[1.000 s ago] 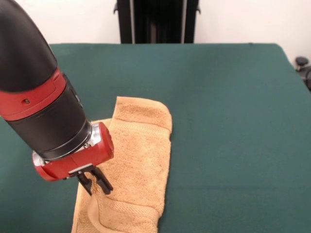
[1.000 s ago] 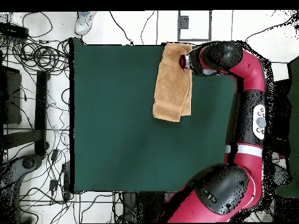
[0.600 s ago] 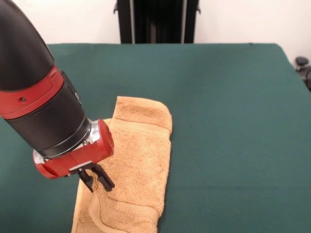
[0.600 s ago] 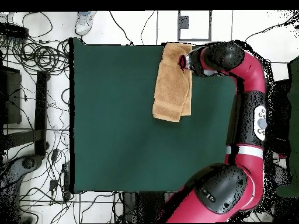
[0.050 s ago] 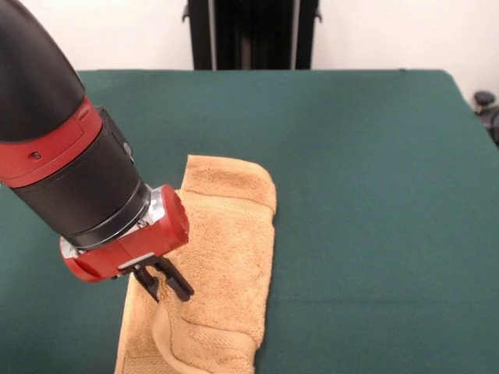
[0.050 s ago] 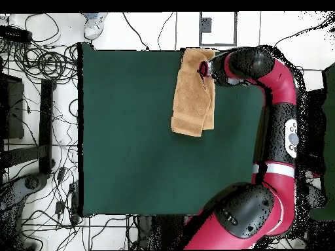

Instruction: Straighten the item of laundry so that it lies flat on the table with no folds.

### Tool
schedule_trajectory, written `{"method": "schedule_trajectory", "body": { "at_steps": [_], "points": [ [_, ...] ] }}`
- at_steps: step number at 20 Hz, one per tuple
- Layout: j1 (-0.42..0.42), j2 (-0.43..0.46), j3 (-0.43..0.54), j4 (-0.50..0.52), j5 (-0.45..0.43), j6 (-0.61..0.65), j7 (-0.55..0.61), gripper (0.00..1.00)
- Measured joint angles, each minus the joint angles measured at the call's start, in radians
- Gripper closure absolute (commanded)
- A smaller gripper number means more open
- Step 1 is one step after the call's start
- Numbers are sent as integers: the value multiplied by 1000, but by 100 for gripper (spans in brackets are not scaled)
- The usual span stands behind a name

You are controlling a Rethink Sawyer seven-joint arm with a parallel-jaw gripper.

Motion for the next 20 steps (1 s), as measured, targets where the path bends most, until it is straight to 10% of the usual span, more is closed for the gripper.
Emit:
{"method": "schedule_trajectory", "body": {
  "at_steps": [20],
  "points": [
    [15, -1, -92, 53, 143, -5, 4, 100]
  ]
}}
